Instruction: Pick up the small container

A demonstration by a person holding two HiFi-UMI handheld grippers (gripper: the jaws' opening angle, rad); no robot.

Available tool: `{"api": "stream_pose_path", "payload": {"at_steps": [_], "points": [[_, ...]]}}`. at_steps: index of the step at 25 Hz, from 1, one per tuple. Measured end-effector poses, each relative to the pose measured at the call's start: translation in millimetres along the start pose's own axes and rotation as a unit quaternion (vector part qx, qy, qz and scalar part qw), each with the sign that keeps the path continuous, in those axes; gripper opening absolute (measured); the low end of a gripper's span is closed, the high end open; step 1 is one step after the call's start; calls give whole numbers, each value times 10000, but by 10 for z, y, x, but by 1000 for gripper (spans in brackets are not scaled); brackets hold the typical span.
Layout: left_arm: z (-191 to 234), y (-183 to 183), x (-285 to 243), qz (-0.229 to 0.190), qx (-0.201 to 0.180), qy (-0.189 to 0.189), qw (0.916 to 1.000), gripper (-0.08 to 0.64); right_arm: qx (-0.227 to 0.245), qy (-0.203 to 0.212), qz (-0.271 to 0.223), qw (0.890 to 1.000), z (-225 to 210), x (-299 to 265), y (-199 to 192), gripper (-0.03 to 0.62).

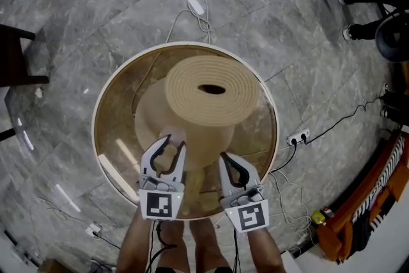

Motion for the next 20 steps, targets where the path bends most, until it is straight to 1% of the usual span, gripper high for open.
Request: {"api": "stream_pose_path", "payload": {"at_steps": [5,14,20], "points": [[-8,1,4,-2,-106,-10,9999,141,-5,-13,44,10000,-18,19,-21,0],[12,-12,7,25,-95,17,10000,140,43,-8,6,10000,-6,23,-4,0],[-1,119,117,-36,-123,33,9999,140,91,-38,-30,9999,-17,90,115,0]]}}
Point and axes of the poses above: the fingertips, and each gripper's own axes: x backward along the fingers, z to its left, y out of its top, the point moved 6 cm from there along x, backward along the fingers, and after that the axes turned 3 degrees about y, right-handed, at the moved point
